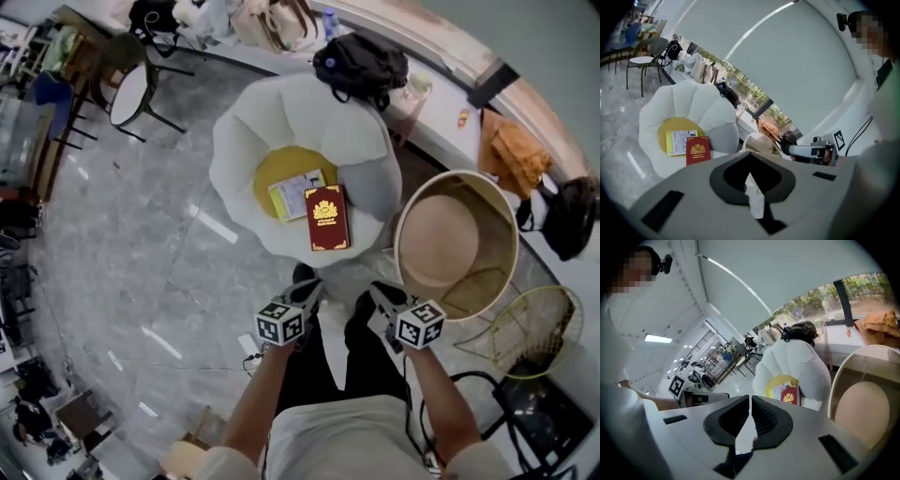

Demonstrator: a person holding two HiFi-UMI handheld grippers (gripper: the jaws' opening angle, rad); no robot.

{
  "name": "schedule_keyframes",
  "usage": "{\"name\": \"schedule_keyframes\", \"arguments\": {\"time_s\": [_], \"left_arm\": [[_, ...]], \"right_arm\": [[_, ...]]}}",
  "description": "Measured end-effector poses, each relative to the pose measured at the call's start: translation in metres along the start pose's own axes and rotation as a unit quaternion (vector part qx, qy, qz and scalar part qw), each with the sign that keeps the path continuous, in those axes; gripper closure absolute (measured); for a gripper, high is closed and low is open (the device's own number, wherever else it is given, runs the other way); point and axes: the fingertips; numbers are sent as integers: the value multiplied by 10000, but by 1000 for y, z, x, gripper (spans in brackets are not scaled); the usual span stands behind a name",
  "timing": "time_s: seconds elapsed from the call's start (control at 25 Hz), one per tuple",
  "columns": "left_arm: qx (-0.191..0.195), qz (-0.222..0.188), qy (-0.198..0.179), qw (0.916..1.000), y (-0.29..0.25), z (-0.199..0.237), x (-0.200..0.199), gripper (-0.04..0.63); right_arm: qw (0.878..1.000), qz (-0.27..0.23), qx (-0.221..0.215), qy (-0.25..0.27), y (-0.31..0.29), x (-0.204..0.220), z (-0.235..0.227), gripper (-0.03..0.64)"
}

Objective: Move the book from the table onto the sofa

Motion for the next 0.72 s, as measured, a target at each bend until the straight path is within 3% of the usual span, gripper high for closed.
{"name": "schedule_keyframes", "arguments": {"time_s": [0.36,0.72], "left_arm": [[-144,-774,-98,9968,80,-85,-2,594],[-242,-1296,-327,9907,171,-120,-17,594]], "right_arm": [[9959,264,-20,861,92,-44,37,574],[9931,-49,-44,1171,131,-85,96,572]]}}
Point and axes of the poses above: the fingertips, and each gripper's own axes: y backward along the fingers, z to its left, x out of its underside, and after that the axes turned 10 degrees about y, right-handed
